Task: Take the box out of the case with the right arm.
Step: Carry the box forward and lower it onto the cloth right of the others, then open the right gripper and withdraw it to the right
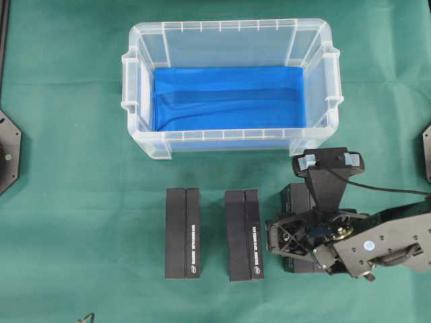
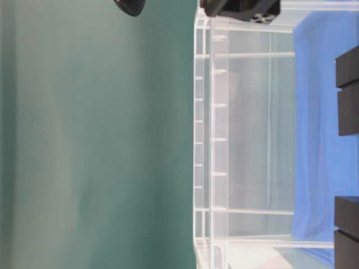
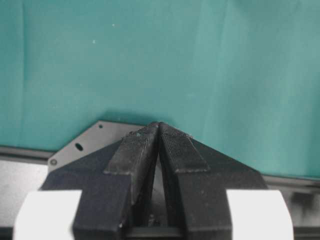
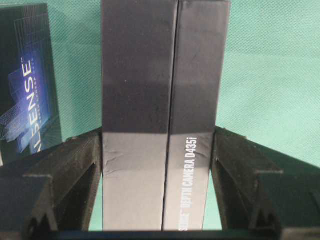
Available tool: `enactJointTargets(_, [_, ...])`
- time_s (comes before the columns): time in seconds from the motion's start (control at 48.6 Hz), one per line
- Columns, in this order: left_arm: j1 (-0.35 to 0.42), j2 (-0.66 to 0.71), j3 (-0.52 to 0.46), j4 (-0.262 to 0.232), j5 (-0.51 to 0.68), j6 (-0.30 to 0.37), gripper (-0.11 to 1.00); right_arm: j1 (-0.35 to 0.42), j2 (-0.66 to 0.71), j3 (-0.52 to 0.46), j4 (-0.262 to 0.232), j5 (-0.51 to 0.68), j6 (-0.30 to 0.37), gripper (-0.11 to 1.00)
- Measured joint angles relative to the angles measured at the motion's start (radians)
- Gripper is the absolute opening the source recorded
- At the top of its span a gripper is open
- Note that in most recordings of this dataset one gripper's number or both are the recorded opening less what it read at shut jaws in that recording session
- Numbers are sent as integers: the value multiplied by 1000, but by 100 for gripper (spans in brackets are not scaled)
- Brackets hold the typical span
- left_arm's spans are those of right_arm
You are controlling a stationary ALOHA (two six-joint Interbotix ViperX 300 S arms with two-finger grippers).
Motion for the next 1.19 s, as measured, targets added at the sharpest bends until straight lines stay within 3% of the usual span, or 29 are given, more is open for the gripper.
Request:
enactJointTargets(0.185, [0, -3, 0, 0, 0, 0, 2, 0, 0, 2, 0, -8, 0, 68])
enactJointTargets(0.35, [0, -5, 0, 0, 0, 0, 2, -2, -2, -3, 5, -11, 0, 89])
enactJointTargets(0.72, [0, -5, 0, 0, 0, -2, 2, -2, -6, -32, 6, 0, -3, 88])
enactJointTargets(0.864, [0, -5, 0, 0, 0, -2, 2, -2, -40, -84, 6, 77, -9, 88])
enactJointTargets(1.029, [0, -5, 0, 0, 0, -2, 2, -2, -91, -189, -9, 256, -21, 88])
enactJointTargets(1.194, [0, -5, 0, 0, 0, 0, 2, -2, -115, -296, -41, 426, -83, 88])
